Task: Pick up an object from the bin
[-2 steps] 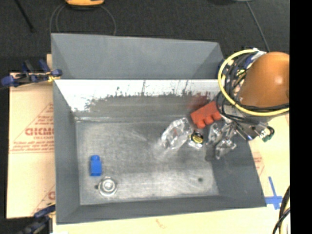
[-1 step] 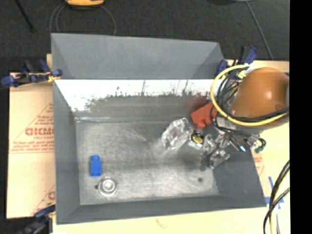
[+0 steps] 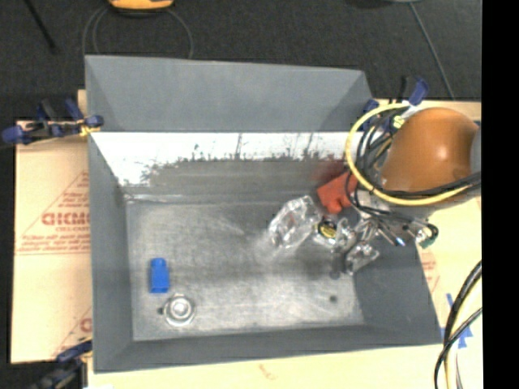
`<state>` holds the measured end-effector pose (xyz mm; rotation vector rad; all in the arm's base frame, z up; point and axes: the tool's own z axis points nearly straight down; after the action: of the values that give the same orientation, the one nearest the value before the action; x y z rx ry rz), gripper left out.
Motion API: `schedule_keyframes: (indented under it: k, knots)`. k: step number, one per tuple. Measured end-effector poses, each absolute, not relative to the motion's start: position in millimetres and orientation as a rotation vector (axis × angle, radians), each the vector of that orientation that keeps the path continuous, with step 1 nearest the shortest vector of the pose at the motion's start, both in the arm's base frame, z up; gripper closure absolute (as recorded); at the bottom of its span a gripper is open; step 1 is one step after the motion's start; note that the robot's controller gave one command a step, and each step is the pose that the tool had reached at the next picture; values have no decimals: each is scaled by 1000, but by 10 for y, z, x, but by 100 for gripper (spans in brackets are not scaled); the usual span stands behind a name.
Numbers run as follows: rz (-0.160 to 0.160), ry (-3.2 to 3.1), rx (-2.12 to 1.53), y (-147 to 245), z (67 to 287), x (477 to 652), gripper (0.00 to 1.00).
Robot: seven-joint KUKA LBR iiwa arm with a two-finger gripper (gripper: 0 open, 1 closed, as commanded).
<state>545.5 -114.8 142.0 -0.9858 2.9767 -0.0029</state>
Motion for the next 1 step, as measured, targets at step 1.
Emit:
schedule_keyframes:
  k: [1]
  knots:
    - [2,2921,-1156,-885,1564,4909,100]
